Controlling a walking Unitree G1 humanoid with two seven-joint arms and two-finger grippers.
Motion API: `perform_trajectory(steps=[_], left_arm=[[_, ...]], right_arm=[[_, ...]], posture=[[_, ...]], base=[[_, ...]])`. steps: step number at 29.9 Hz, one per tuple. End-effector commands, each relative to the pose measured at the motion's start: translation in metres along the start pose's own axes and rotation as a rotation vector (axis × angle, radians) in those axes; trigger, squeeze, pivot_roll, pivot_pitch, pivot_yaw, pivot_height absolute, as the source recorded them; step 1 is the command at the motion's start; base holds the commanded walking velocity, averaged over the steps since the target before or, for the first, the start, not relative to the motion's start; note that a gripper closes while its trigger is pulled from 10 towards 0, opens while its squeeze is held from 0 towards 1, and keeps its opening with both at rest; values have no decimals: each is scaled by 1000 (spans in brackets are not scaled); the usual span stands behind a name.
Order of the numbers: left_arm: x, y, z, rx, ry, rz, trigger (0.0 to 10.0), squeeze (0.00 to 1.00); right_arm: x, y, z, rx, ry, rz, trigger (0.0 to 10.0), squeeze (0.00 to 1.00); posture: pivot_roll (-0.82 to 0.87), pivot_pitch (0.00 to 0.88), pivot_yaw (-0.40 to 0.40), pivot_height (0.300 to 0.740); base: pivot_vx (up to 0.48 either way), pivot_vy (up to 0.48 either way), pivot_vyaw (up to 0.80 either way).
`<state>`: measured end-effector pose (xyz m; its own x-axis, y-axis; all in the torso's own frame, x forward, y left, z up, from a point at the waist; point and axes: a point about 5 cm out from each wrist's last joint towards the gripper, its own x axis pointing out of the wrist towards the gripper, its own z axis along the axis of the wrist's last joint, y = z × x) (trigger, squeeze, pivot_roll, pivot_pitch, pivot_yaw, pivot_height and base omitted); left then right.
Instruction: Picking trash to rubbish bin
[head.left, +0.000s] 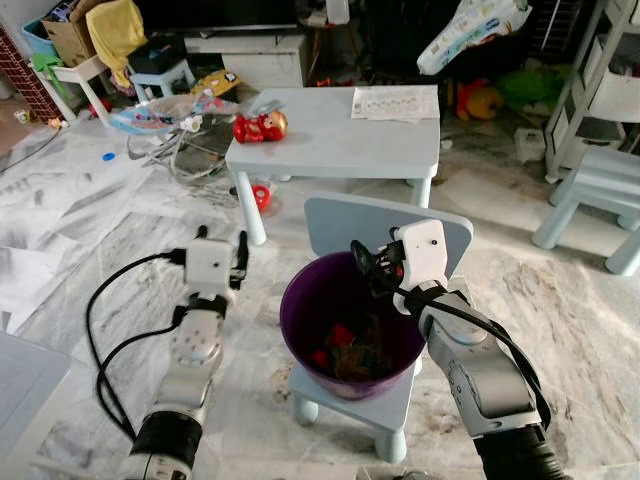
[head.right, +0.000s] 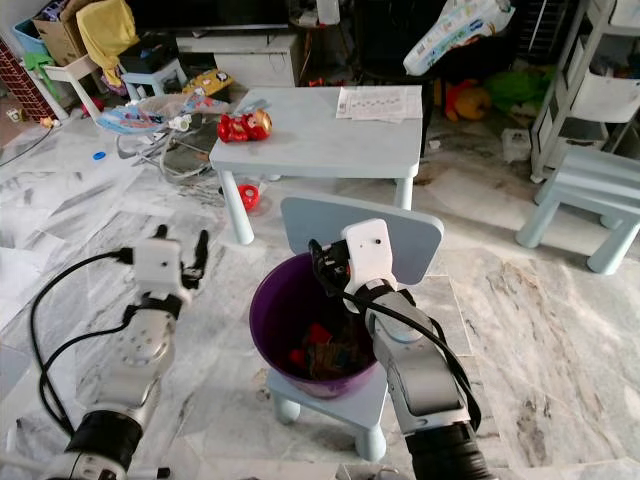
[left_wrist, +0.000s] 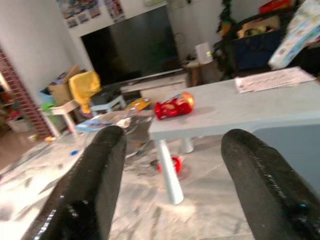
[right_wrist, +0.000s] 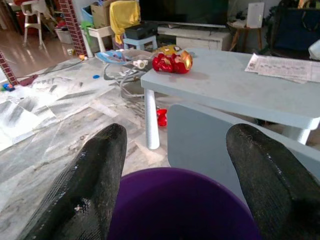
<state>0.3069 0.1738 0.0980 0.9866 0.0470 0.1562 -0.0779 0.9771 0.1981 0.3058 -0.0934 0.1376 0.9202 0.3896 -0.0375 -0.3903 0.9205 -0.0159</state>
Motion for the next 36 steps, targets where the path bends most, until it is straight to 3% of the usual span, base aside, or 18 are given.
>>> perform_trajectory(steps=[1, 2, 3, 6, 9, 18, 36], left_arm=[[-1, 12, 2, 19, 6, 58, 10000, 1000], [-3, 15, 1, 21, 13, 74, 10000, 1000], [-5, 20, 1, 27, 23, 102, 10000, 0], [-7, 24, 2, 41, 38, 121, 10000, 0], [-7, 26, 5, -2, 50, 121, 10000, 0], [2, 15, 17, -58, 52, 124, 10000, 0], [-1, 12, 14, -90, 111, 114, 10000, 0]], right_arm=[[3, 3, 6, -13, -28, 21, 10000, 0], [4, 3, 7, -24, -33, 26, 10000, 0], [4, 3, 9, -41, -46, 30, 10000, 0], [5, 4, 10, -40, -53, 33, 10000, 0], [6, 6, 10, -35, -54, 37, 10000, 0], [6, 2, 10, -41, -57, 29, 10000, 0], [5, 3, 9, -39, -51, 35, 10000, 0]], posture=[[-43, 71, 69, 740], [-42, 71, 68, 740], [-38, 72, 67, 740], [-34, 70, 65, 740], [-33, 68, 63, 740], [-49, 67, 64, 740], [-48, 74, 62, 740]], base=[[0, 0, 0], [0, 0, 0], [0, 0, 606], [0, 0, 800], [0, 0, 800], [0, 0, 800], [0, 0, 800]])
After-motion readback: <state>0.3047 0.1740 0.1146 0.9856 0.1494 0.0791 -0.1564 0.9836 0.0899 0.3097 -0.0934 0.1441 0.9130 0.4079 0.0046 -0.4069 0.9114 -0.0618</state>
